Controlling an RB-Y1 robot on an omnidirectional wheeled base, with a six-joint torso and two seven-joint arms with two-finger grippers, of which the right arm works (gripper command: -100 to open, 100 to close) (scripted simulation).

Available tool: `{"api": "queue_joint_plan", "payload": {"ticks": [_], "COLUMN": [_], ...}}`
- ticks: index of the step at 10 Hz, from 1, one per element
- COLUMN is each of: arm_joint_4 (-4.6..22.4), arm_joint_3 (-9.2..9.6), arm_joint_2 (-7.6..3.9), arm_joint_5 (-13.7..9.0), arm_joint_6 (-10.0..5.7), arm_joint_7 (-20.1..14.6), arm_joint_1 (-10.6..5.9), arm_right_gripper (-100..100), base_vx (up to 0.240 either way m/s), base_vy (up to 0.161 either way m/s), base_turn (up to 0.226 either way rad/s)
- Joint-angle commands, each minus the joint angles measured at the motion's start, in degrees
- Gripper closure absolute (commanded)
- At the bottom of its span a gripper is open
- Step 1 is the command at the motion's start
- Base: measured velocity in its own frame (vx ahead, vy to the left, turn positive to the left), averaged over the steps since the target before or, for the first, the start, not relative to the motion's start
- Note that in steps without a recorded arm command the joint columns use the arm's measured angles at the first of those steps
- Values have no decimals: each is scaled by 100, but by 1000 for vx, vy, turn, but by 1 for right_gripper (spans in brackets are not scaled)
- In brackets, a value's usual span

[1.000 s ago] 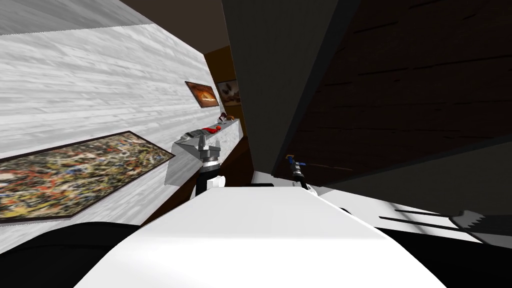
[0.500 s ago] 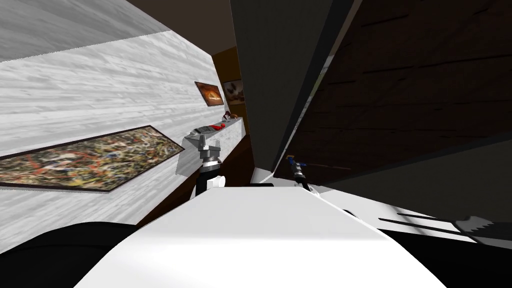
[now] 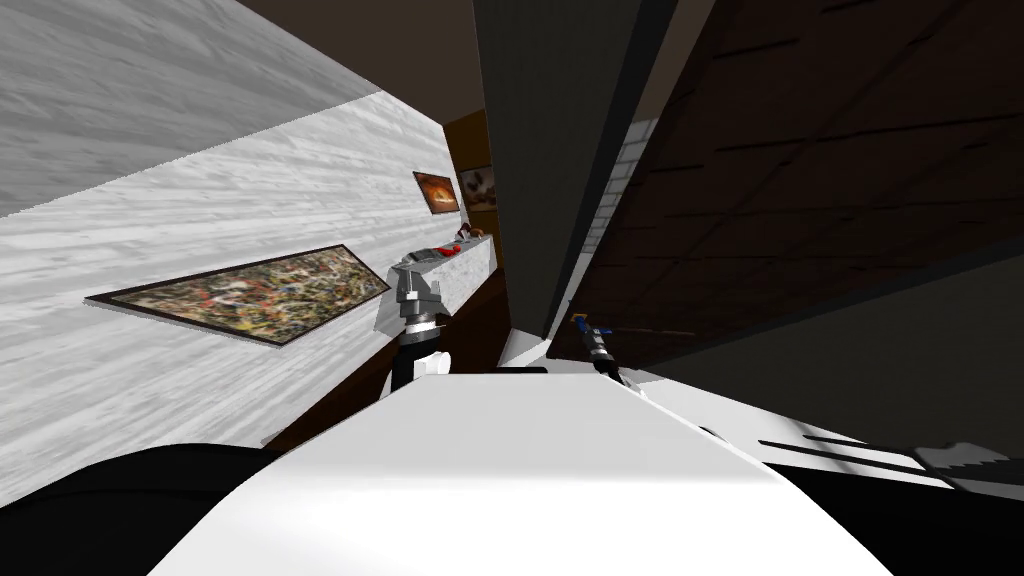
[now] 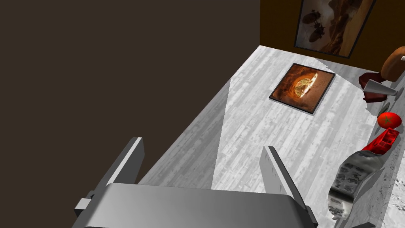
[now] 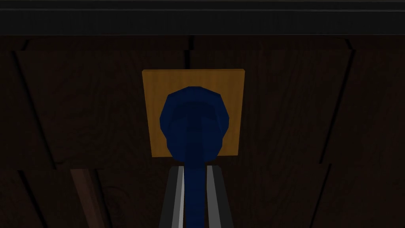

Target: Pull the door open

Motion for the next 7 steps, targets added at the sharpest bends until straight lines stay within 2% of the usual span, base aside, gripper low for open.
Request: {"api": "queue_joint_plan", "payload": {"ticks": [1, 7], "arm_joint_4": [-2, -9], "arm_joint_3": [74, 350], "arm_joint_2": [-84, -402], "arm_joint_5": [43, 205], "arm_joint_6": [-146, -693], "arm_joint_7": [-107, -509], "arm_joint_1": [95, 453], "arm_right_gripper": [100, 100], "base_vx": [-166, -229], "base_vy": [-17, -67], "base_turn": [129, 126]}}
